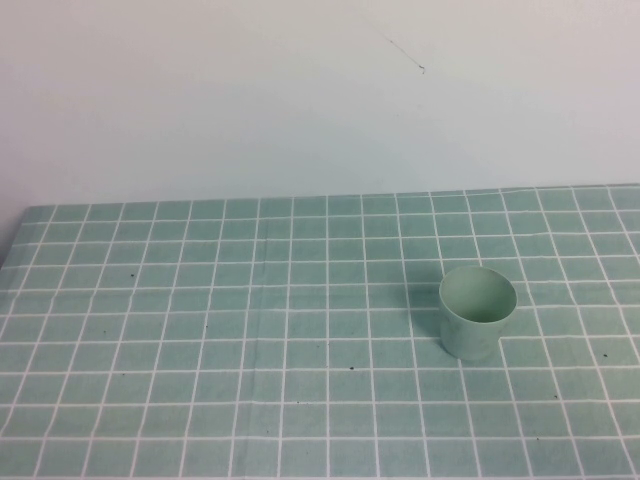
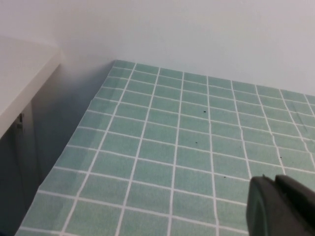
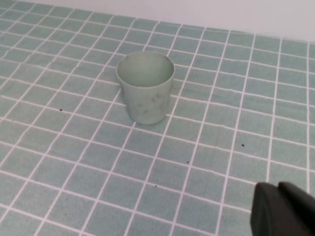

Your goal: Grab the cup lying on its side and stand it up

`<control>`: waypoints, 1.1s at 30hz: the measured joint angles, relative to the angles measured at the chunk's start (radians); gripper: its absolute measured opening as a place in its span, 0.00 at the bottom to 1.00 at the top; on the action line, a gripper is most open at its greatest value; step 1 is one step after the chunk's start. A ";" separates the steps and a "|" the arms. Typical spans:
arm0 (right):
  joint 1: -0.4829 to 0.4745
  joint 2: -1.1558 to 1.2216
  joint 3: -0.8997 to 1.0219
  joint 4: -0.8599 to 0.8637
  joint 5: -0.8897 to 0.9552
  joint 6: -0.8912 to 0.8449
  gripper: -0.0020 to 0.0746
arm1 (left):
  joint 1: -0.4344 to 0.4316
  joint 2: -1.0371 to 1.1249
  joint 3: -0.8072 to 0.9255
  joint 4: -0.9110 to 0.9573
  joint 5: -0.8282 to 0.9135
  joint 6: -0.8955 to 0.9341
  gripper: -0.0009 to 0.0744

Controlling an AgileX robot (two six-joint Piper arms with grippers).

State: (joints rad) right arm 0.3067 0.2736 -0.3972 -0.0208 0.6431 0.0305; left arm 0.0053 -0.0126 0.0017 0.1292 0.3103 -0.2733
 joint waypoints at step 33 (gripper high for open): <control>0.000 0.000 0.000 0.000 0.000 0.000 0.02 | 0.002 0.000 0.000 0.043 0.005 0.000 0.01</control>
State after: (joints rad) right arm 0.3067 0.2736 -0.3972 -0.0208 0.6431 0.0305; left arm 0.0074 -0.0123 0.0017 0.1717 0.3152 -0.2733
